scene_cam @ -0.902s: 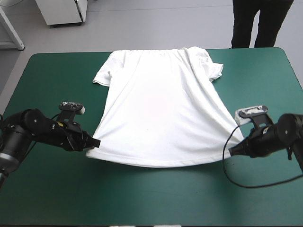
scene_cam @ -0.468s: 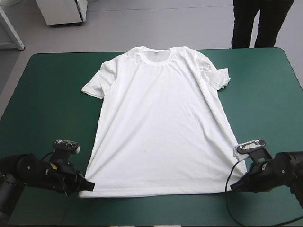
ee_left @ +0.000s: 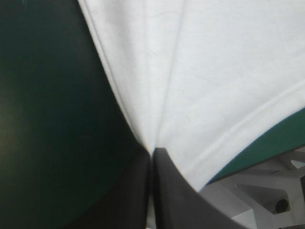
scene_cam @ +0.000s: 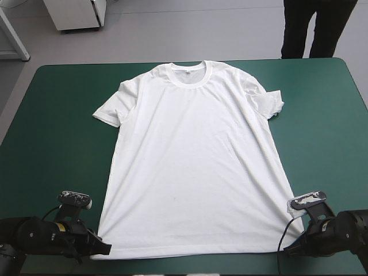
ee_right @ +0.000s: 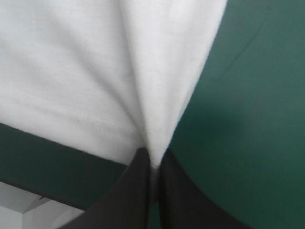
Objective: Fold the cloth
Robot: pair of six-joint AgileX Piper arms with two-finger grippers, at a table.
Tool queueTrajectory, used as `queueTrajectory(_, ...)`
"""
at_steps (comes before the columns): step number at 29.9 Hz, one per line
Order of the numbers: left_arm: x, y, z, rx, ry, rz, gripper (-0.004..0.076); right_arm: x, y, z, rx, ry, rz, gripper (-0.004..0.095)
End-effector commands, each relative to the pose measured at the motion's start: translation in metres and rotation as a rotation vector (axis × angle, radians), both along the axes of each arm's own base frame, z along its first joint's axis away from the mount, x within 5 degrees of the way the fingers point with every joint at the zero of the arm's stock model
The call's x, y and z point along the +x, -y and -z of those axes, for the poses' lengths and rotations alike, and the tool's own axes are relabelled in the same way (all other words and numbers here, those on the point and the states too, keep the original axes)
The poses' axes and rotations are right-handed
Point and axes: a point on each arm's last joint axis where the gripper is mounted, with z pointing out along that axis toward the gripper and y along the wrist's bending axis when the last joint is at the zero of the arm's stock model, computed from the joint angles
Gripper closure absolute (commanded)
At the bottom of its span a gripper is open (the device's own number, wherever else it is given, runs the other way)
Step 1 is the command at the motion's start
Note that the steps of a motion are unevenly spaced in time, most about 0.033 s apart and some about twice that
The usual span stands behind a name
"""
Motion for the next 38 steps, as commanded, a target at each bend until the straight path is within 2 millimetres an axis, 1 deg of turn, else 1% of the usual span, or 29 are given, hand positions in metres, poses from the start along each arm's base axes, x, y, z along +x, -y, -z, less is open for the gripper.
queueTrajectory(1, -0.005, 0.002, -0.005, -0.023, -0.041, 0.013, 0.0733, 0.0, 0.0, -0.008, 0.003, 0.036, 0.01, 0.0923)
queueTrajectory(4, -0.005, 0.002, -0.005, -0.025, -0.044, 0.003, 0.0732, -0.001, -0.001, -0.009, 0.011, 0.028, 0.04, 0.0922)
queueTrajectory(7, -0.005, 0.003, -0.006, -0.044, -0.055, -0.024, 0.0731, -0.005, -0.004, -0.01, 0.018, -0.013, 0.021, 0.0915)
queueTrajectory(9, -0.005, 0.005, -0.006, -0.059, -0.057, -0.024, 0.0706, -0.007, -0.008, -0.011, 0.034, -0.033, 0.02, 0.0877)
queueTrajectory(11, -0.006, 0.007, -0.007, -0.084, -0.062, -0.024, 0.065, -0.007, -0.01, -0.013, 0.055, -0.034, 0.048, 0.0804)
queueTrajectory(13, -0.006, 0.008, -0.007, -0.103, -0.067, -0.036, 0.0582, -0.006, -0.011, -0.017, 0.069, -0.022, 0.061, 0.071)
queueTrajectory(15, -0.006, 0.009, -0.009, -0.115, -0.064, -0.036, 0.0488, -0.004, -0.011, -0.023, 0.075, 0.0, 0.062, 0.06)
queueTrajectory(18, -0.004, 0.009, -0.014, -0.111, -0.043, -0.035, 0.0374, 0.0, -0.012, -0.037, 0.077, 0.05, 0.057, 0.0452)
queueTrajectory(20, -0.002, 0.007, -0.021, -0.096, -0.017, -0.046, 0.0336, 0.004, -0.012, -0.049, 0.075, 0.095, 0.052, 0.0397)
queueTrajectory(22, 0.001, 0.004, -0.036, -0.069, 0.037, -0.062, 0.0334, 0.007, -0.01, -0.065, 0.057, 0.162, 0.042, 0.0385)
queueTrajectory(23, 0.005, 0.003, -0.048, -0.055, 0.091, -0.061, 0.0335, 0.011, -0.008, -0.075, 0.033, 0.21, 0.041, 0.0385)
queueTrajectory(25, 0.018, -0.001, -0.075, -0.015, 0.205, -0.079, 0.0335, 0.024, -0.003, -0.094, -0.025, 0.33, 0.067, 0.0387)
queueTrajectory(26, 0.029, -0.003, -0.086, 0.013, 0.251, -0.094, 0.0335, 0.034, -0.001, -0.101, -0.048, 0.386, 0.086, 0.0387)
queueTrajectory(27, 0.042, -0.005, -0.095, 0.04, 0.284, -0.103, 0.0335, 0.045, -0.001, -0.106, -0.072, 0.424, 0.083, 0.0387)
queueTrajectory(29, 0.073, -0.006, -0.102, 0.085, 0.31, -0.117, 0.0335, 0.07, -0.005, -0.108, -0.097, 0.427, 0.079, 0.0387)
queueTrajectory(31, 0.103, -0.005, -0.105, 0.112, 0.306, -0.12, 0.0335, 0.096, -0.011, -0.103, -0.106, 0.388, 0.078, 0.0387)
queueTrajectory(32, 0.12, -0.004, -0.104, 0.122, 0.291, -0.12, 0.0335, 0.114, -0.015, -0.099, -0.111, 0.352, 0.079, 0.0387)
queueTrajectory(34, 0.152, -0.001, -0.102, 0.126, 0.274, -0.118, 0.0335, 0.14, -0.022, -0.096, -0.109, 0.323, 0.077, 0.0387)
queueTrajectory(35, 0.169, 0.001, -0.099, 0.128, 0.262, -0.119, 0.0334, 0.158, -0.027, -0.091, -0.107, 0.301, 0.075, 0.0387)
queueTrajectory(36, 0.185, 0.003, -0.095, 0.131, 0.251, -0.116, 0.0334, 0.17, -0.03, -0.093, -0.093, 0.3, 0.078, 0.0387)
queueTrajectory(37, 0.2, 0.005, -0.088, 0.133, 0.232, -0.114, 0.0334, 0.183, -0.034, -0.089, -0.086, 0.282, 0.08, 0.0387)
queueTrajectory(38, 0.215, 0.006, -0.085, 0.133, 0.225, -0.11, 0.0334, 0.196, -0.038, -0.091, -0.074, 0.284, 0.075, 0.0387)
